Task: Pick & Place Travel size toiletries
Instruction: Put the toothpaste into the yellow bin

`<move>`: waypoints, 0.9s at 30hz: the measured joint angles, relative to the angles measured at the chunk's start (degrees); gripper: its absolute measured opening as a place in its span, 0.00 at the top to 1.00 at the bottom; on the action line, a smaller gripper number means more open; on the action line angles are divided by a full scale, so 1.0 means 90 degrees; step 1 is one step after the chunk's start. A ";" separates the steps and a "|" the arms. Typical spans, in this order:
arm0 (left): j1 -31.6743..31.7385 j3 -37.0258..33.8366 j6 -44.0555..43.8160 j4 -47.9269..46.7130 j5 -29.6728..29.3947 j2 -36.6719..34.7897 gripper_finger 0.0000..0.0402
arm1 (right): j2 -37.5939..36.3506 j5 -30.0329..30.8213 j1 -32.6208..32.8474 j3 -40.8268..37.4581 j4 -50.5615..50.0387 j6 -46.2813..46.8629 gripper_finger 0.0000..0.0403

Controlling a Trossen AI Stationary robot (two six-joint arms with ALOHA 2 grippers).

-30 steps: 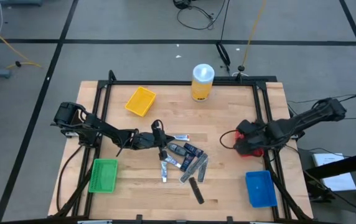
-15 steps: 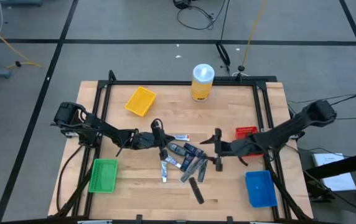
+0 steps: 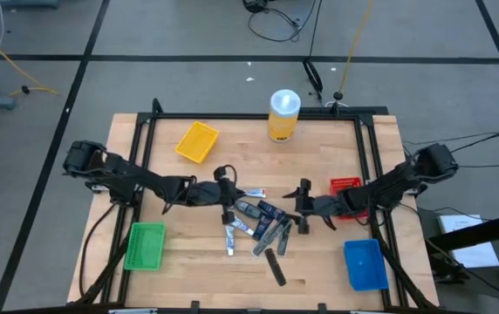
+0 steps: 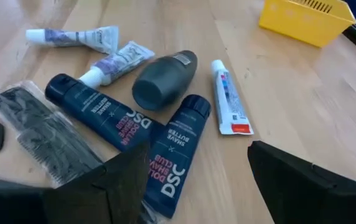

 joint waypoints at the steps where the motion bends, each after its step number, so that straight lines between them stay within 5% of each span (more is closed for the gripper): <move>1: 0.0000 0.0138 0.0006 -0.0321 0.0030 -0.0046 0.85 | 0.0000 0.0002 -0.0009 0.0000 0.0000 0.0004 0.35; 8: 0.0005 0.0489 0.0134 -0.1191 0.1527 -0.0035 0.54 | -0.0002 -0.0017 -0.0014 0.0005 0.0100 0.0080 0.35; 12: -0.0029 0.0479 0.0363 -0.1131 0.1634 0.0350 0.42 | -0.0002 -0.0017 -0.0014 0.0006 0.0147 0.0128 0.35; 20: 0.0206 0.0479 0.0658 0.0539 0.1596 0.1530 0.34 | -0.0002 -0.0019 -0.0011 0.0010 0.0233 0.0130 0.35; 27: 0.0333 0.0479 0.0658 0.0609 0.1904 0.1827 0.34 | -0.0002 -0.0019 -0.0011 0.0010 0.0187 0.0128 0.35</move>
